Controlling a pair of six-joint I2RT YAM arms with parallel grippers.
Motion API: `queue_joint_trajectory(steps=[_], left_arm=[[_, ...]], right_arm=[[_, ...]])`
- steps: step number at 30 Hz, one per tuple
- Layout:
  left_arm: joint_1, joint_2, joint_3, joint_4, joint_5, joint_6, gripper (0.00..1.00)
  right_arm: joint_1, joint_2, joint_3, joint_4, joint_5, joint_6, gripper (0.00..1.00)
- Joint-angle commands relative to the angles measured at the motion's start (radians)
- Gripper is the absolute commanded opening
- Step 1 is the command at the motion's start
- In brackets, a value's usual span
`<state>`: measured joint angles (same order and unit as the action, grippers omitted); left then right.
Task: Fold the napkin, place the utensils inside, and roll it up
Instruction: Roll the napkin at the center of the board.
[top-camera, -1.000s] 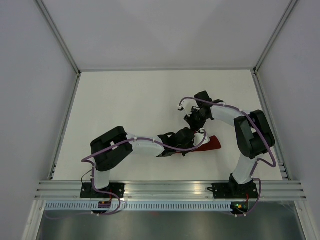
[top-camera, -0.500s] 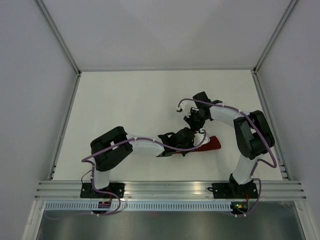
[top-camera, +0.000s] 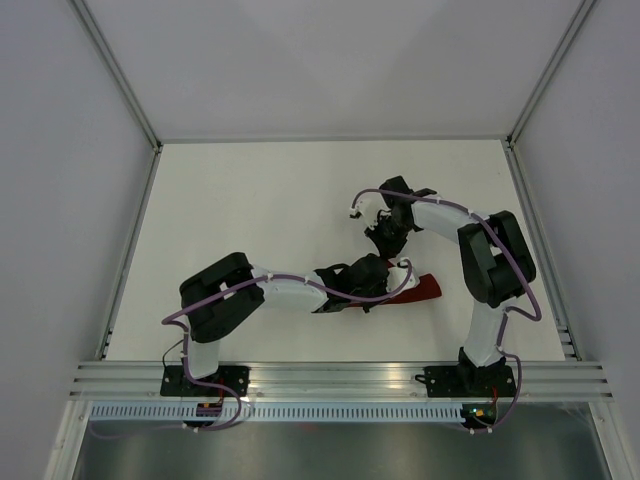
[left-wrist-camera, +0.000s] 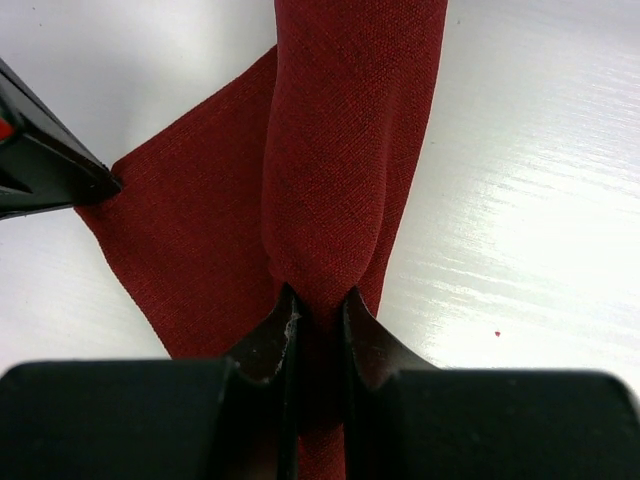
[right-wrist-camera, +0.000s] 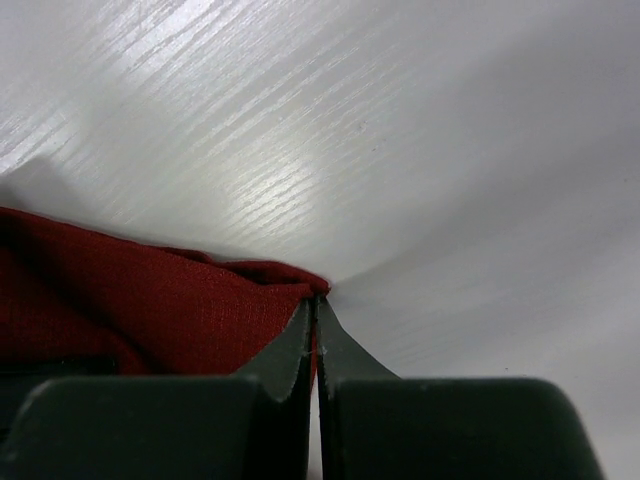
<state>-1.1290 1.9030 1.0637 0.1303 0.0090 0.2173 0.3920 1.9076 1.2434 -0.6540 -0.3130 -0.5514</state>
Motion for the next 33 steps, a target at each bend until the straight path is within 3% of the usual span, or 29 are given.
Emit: queue_joint_trajectory(steps=[1,15,33], left_arm=[[-0.002,-0.030,-0.016,-0.052,0.049,0.037,0.02],[-0.002,-0.021,0.007,-0.081,0.072,0.051,0.02],[-0.003,-0.039,0.030,-0.124,0.105,0.057,0.02]], right_arm=[[0.005,0.131,0.017,0.019,0.112,0.022,0.00],[-0.013,0.234,0.237,-0.033,0.124,0.077,0.00],[-0.054,0.317,0.404,-0.076,0.135,0.107,0.01]])
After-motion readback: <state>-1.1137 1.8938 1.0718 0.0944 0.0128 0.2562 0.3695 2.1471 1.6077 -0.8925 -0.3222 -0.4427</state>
